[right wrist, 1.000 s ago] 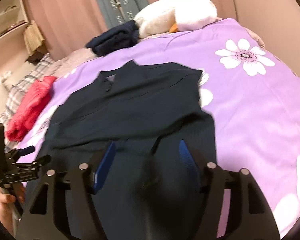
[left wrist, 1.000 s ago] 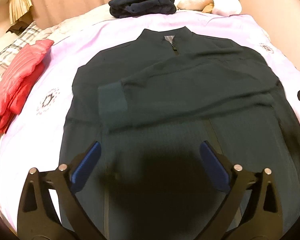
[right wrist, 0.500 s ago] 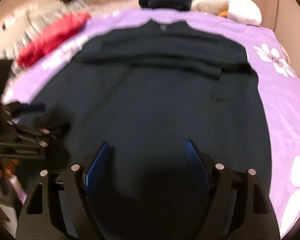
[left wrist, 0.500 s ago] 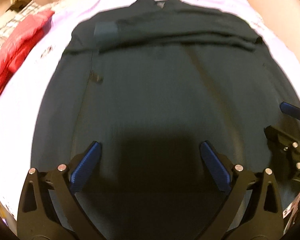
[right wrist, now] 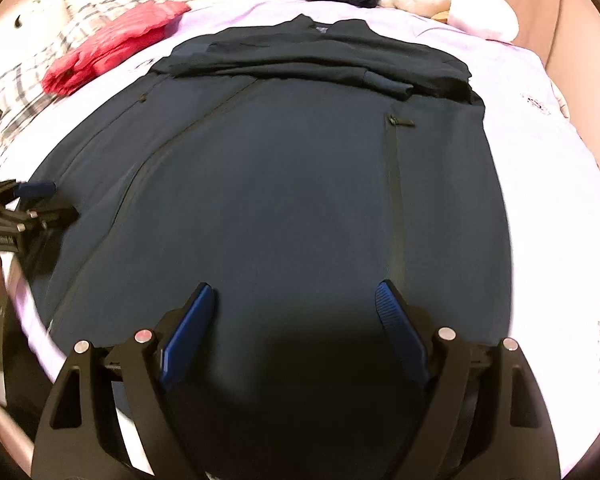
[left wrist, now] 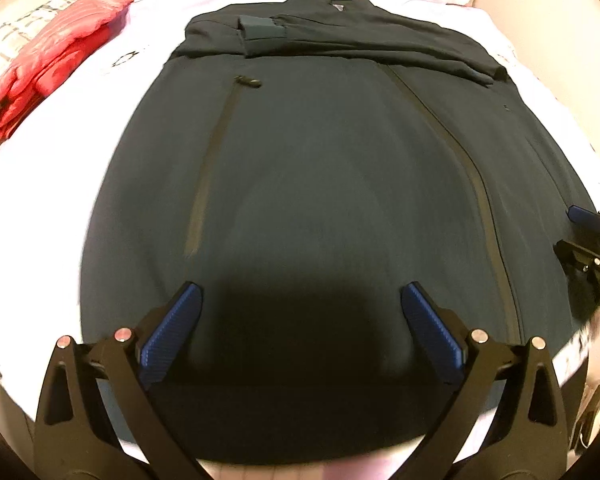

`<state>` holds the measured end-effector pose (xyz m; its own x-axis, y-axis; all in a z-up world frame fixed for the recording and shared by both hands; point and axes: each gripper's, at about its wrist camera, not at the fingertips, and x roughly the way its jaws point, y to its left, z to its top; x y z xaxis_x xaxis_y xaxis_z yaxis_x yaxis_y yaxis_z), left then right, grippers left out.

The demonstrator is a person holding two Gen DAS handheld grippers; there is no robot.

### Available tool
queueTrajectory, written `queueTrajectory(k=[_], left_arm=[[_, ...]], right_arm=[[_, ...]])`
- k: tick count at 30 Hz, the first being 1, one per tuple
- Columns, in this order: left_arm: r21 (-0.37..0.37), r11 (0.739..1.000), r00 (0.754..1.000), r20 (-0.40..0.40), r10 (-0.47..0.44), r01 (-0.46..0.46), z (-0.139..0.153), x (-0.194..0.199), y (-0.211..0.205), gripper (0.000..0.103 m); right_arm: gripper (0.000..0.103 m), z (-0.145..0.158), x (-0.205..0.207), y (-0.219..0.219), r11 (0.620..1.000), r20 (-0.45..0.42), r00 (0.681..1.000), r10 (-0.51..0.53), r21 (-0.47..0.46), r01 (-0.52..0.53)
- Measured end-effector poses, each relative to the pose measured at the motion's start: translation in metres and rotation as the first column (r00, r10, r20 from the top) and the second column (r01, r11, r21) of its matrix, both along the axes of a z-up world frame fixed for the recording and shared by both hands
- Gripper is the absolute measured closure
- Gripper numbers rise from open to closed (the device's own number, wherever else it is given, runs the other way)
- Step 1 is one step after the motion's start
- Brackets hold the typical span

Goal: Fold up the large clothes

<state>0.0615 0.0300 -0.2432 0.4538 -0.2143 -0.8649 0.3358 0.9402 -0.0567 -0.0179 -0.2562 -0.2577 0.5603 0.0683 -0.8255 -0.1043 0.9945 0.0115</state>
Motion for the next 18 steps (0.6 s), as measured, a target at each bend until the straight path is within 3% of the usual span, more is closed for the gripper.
queueTrajectory(k=[5, 7, 11, 16, 18], left_arm=[[-0.035, 0.999, 0.999, 0.027, 0.032, -0.031, 0.020, -0.008, 0.021, 0.002], [-0.021, 0.998, 0.997, 0.056, 0.059, -0.058, 0.025, -0.002, 0.024, 0.002], [-0.078, 0.989, 0.990, 0.062, 0.128, -0.123, 0.032, 0.028, 0.030, 0.002], [-0.137, 0.971, 0.980, -0.017, 0.197, -0.197, 0.020, 0.064, 0.036, 0.002], [-0.108, 0.969, 0.975, -0.035, 0.220, -0.222, 0.009, 0.074, 0.036, 0.002]], right_arm=[[0.020, 0.016, -0.021, -0.019, 0.997, 0.005, 0.998, -0.062, 0.043, 0.061], [0.020, 0.022, -0.020, -0.026, 0.993, 0.028, 0.995, -0.098, 0.074, 0.096], [0.020, 0.026, 0.000, -0.022, 0.986, 0.051, 0.989, -0.141, 0.094, 0.136], [0.020, 0.018, 0.033, 0.003, 0.983, 0.048, 0.992, -0.118, 0.146, 0.110], [0.020, 0.011, 0.042, 0.013, 0.987, 0.037, 0.994, -0.107, 0.126, 0.102]])
